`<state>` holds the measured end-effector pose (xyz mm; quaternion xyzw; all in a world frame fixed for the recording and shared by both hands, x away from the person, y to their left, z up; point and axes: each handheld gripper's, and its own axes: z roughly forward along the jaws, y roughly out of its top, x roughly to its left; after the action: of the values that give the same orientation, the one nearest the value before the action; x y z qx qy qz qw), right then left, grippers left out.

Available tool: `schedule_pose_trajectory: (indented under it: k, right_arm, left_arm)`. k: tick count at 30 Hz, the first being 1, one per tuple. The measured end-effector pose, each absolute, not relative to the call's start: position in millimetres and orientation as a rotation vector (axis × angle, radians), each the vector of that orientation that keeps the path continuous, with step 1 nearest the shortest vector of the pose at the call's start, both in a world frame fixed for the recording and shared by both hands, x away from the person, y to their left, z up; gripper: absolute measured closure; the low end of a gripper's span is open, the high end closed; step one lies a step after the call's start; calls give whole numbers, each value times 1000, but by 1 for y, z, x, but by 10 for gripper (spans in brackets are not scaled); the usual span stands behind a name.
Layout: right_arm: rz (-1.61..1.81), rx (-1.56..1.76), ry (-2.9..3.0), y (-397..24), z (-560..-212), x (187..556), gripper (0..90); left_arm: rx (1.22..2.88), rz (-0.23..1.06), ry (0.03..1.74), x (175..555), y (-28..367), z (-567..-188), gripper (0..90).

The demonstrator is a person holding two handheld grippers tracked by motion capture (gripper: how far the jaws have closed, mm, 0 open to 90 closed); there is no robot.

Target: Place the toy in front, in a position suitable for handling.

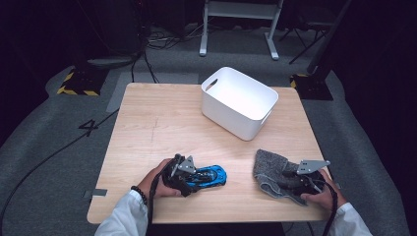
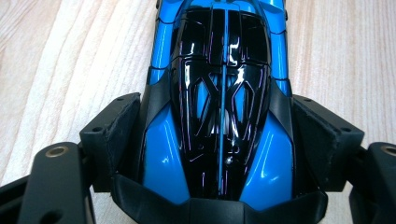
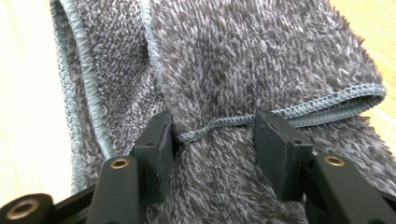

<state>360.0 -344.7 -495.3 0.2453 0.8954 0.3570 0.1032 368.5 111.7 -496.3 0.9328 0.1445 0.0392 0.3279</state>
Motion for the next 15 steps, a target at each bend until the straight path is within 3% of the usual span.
schedule_pose_trajectory:
  k: [10,15]
  right_arm:
    - [1095,724,2591,-338,-482,358,412]
    - [1112,758,2529,-322,-477,362,277]
  left_arm:
    - [2445,114,378,367,111,-496,232]
    - [2431,114,370,367,110,-498,237]
